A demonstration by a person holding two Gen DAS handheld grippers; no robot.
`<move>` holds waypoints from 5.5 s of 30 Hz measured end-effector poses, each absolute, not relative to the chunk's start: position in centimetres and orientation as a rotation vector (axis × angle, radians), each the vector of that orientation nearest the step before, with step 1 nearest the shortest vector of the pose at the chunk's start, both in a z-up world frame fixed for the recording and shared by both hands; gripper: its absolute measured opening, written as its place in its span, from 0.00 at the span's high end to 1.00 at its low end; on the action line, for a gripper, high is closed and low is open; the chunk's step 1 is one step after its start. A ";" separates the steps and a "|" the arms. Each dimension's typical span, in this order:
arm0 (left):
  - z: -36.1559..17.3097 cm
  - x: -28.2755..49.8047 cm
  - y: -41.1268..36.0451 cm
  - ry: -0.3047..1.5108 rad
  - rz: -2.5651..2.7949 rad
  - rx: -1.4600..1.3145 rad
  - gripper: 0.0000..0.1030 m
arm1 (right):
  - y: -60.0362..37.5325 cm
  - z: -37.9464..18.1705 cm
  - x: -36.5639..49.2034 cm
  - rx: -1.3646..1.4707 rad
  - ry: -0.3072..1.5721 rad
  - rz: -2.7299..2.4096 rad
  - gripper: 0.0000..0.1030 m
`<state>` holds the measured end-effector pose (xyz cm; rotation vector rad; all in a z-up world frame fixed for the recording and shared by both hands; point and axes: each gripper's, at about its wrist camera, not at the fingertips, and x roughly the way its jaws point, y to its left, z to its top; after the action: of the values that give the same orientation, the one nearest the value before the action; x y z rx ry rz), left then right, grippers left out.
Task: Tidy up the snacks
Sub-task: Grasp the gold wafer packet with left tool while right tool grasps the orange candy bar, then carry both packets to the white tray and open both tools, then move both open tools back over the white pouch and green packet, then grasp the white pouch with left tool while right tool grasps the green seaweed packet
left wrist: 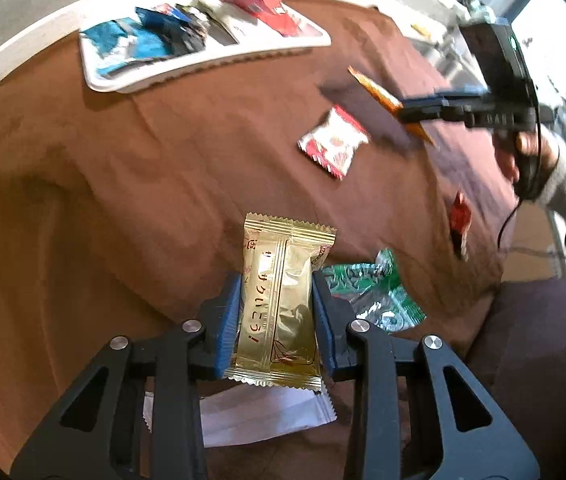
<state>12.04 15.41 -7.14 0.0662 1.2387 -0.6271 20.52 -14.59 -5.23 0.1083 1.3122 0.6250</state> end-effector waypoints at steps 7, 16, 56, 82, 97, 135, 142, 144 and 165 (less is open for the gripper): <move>-5.3 14.7 16.6 1.195 -0.587 -0.094 0.70 | -14.9 -4.5 21.9 0.238 1.295 0.624 0.65; -3.5 20.6 18.4 1.121 -0.516 -0.270 0.70 | -14.1 -3.5 25.5 0.343 1.253 0.612 0.65; -5.4 41.2 18.0 1.073 -0.320 -0.314 0.60 | -10.5 -5.6 39.5 0.322 1.167 0.439 0.50; -1.1 20.0 15.0 1.082 -0.446 -0.041 0.56 | -7.1 -0.5 23.3 -0.066 1.129 0.693 0.42; -5.1 8.5 15.1 1.218 -0.438 0.030 0.56 | -6.0 -2.2 17.5 -0.200 1.183 0.780 0.40; -8.1 3.4 14.0 1.173 -0.483 0.790 0.55 | -0.9 -2.5 10.5 -0.243 1.195 0.938 0.36; -8.7 5.9 14.3 1.237 -0.572 0.662 0.55 | -4.3 -2.8 9.7 -0.146 1.237 0.827 0.36; -8.9 6.9 14.7 1.271 -0.576 0.590 0.55 | -4.3 -2.9 9.6 -0.145 1.237 0.818 0.36; -9.6 9.4 16.9 1.313 -0.565 0.382 0.56 | 4.8 -5.9 8.5 -0.526 1.135 0.993 0.34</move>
<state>9.42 16.91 -9.58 0.3815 1.3129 -0.5652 8.49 4.84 -5.92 -0.5259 1.1347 0.9928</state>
